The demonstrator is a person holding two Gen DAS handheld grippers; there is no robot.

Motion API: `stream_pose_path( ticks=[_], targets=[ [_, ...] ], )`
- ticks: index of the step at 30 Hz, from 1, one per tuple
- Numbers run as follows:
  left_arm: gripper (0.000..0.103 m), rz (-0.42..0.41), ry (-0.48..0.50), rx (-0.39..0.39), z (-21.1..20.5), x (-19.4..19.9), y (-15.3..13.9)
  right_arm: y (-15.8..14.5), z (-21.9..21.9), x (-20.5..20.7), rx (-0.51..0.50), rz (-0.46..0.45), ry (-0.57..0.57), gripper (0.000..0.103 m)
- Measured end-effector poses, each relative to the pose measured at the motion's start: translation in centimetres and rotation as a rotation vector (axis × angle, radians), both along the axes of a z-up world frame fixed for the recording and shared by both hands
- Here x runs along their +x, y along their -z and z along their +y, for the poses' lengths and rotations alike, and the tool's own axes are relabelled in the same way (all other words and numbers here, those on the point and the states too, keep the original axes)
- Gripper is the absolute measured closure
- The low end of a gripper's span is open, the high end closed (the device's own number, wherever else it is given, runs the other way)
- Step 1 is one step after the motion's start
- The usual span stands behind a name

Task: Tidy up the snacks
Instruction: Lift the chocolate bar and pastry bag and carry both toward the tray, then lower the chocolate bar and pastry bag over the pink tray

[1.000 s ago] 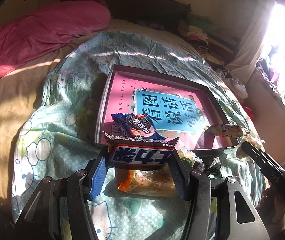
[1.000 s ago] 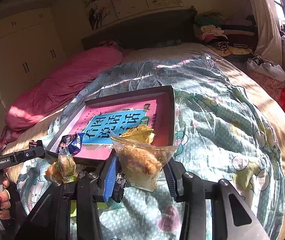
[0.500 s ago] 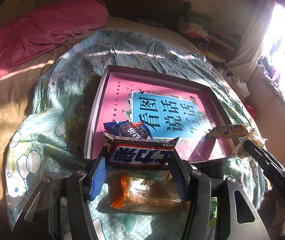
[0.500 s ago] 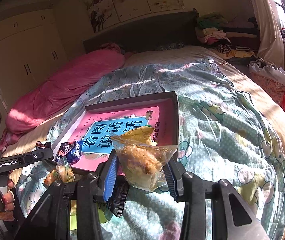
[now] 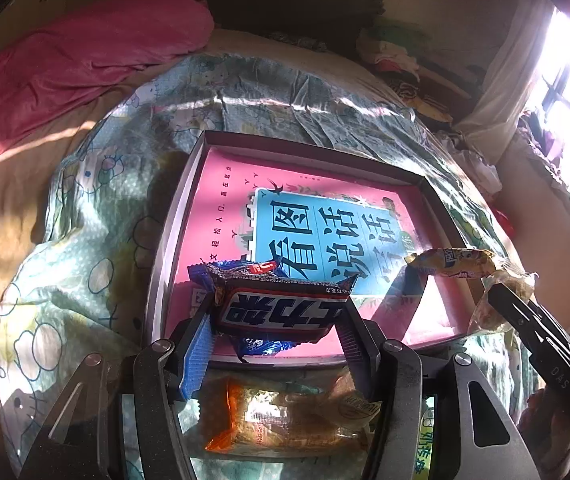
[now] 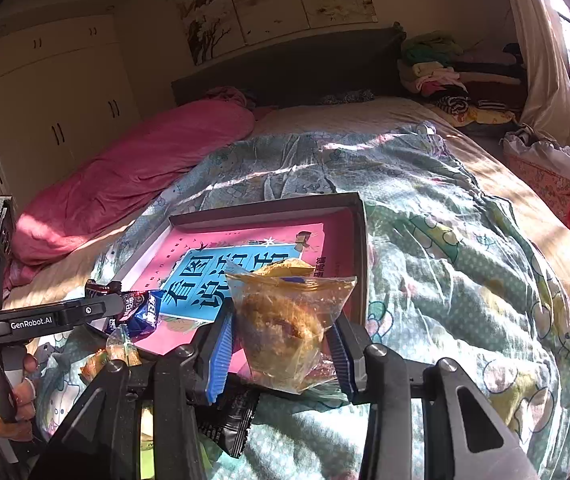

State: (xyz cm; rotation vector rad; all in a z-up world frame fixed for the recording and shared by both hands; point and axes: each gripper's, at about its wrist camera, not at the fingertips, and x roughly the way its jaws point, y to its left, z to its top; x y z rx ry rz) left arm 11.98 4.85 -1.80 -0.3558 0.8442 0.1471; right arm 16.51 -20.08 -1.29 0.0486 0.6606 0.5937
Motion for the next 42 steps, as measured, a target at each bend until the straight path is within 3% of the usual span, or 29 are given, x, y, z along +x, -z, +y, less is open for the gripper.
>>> stream_pose_path(
  ticks=[28,42],
  targets=[
    [0.044,0.018,0.044,0.016,-2.4,3.7,1.1,1.3,1.8,1.9,0.010,0.045,-0.030,0.059],
    [0.044,0.020,0.072,0.045,-3.6,4.5,1.2,2.1,2.5,2.4,-0.031,0.068,-0.030,0.059]
  ],
)
